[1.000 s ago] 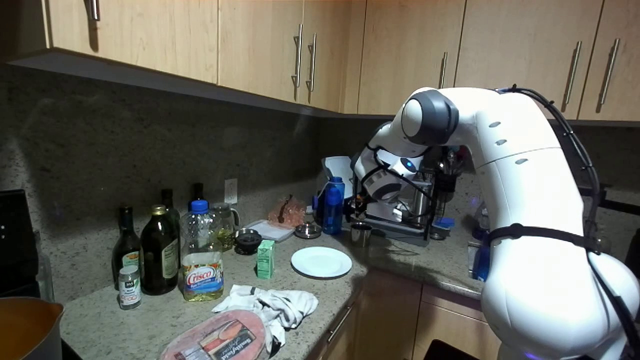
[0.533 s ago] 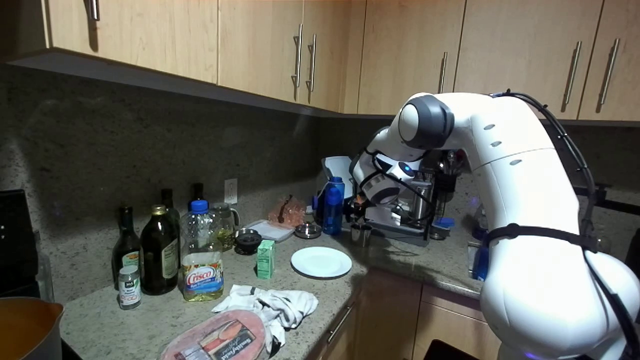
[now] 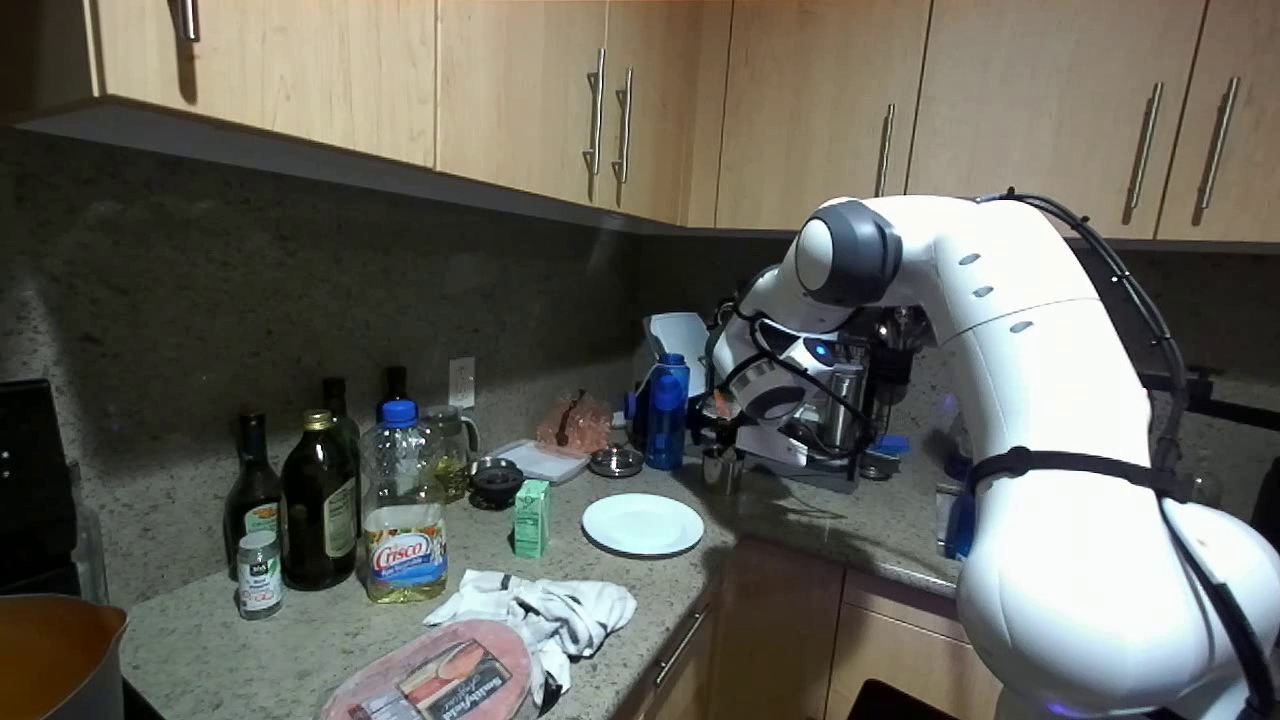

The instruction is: Move the bottle of oil on the white plate to the left, put the garlic on the white plate in the silver pot

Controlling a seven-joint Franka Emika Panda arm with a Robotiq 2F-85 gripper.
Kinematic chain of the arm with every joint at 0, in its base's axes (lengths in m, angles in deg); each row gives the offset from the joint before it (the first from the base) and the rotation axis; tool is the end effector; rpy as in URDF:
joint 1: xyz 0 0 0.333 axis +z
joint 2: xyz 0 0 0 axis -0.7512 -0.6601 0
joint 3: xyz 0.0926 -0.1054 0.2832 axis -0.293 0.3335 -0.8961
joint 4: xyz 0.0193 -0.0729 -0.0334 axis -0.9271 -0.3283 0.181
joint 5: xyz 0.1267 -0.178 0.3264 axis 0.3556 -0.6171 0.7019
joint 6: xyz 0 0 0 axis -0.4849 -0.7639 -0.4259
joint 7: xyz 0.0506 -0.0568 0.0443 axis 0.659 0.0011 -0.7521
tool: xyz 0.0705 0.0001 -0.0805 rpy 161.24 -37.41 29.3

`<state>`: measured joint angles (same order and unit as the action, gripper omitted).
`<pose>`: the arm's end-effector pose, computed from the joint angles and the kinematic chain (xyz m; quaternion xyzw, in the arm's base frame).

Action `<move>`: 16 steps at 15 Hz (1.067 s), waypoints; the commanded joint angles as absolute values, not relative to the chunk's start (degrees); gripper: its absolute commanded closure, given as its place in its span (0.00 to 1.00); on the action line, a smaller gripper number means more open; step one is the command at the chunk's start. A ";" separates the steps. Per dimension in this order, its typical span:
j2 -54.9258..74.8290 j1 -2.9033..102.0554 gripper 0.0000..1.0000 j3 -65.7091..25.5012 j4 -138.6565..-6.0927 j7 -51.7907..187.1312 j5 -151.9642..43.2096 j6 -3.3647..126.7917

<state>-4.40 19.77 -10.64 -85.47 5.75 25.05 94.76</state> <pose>0.4527 -0.4768 0.2781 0.8404 -0.4126 0.3507 0.0239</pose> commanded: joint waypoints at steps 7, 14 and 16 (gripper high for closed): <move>-3.59 17.35 0.33 -11.38 -84.81 3.03 28.81 94.48; 3.15 16.49 0.00 -11.04 -87.91 -2.20 29.46 94.26; 6.10 16.81 0.00 -10.64 -89.77 -3.05 28.37 94.29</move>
